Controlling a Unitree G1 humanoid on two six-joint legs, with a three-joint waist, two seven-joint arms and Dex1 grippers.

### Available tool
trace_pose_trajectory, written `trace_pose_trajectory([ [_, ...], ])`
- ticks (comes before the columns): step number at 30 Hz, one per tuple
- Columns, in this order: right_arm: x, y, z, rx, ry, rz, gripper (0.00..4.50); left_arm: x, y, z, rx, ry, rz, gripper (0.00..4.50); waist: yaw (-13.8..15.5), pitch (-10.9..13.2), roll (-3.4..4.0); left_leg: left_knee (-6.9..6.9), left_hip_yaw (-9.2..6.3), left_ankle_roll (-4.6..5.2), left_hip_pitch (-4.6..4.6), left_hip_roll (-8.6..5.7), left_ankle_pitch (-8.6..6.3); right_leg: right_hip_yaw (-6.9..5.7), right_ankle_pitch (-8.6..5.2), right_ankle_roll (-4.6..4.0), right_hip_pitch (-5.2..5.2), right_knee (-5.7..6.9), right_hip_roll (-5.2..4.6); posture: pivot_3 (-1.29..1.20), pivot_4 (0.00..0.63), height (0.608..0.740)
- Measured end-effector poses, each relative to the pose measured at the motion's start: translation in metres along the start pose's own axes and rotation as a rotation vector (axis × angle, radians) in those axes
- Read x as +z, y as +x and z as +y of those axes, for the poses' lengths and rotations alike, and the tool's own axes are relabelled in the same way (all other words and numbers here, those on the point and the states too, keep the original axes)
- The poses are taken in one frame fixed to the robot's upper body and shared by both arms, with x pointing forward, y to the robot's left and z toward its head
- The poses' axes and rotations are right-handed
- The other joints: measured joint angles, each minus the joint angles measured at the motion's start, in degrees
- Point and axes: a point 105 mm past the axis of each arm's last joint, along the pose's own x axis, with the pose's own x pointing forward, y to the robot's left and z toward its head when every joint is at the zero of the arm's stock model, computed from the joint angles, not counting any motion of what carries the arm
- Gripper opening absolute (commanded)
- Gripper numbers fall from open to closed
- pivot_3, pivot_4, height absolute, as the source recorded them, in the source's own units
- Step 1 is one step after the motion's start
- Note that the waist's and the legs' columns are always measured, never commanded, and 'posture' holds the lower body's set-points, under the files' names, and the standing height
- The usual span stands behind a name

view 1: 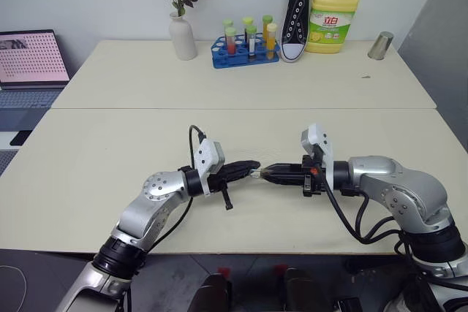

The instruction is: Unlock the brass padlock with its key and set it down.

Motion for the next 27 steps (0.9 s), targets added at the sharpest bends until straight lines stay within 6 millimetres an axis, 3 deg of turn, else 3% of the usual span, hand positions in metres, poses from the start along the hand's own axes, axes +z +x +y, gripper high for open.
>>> trace_pose_trajectory([
  [8, 0.000, 0.001, 0.000, 0.000, -0.001, -0.003, 0.14, -0.010, -0.008, -0.012, -0.054, -0.052, 0.048, 0.00, 0.1, 0.0, 0.00, 0.03, -0.02, 0.00, -0.01, 0.03, 0.00, 0.01, 0.00, 0.00, 0.01, -0.01, -0.02, 0.00, 0.150, 0.740],
  [27, 0.001, 0.000, -0.002, -0.005, -0.018, -0.012, 0.14, 0.018, -0.012, -0.017, -0.079, -0.141, -0.008, 0.00, 0.1, 0.0, 0.00, 0.09, -0.01, 0.01, -0.04, 0.05, -0.01, 0.02, 0.00, 0.00, 0.02, -0.01, -0.04, 0.00, 0.150, 0.740],
])
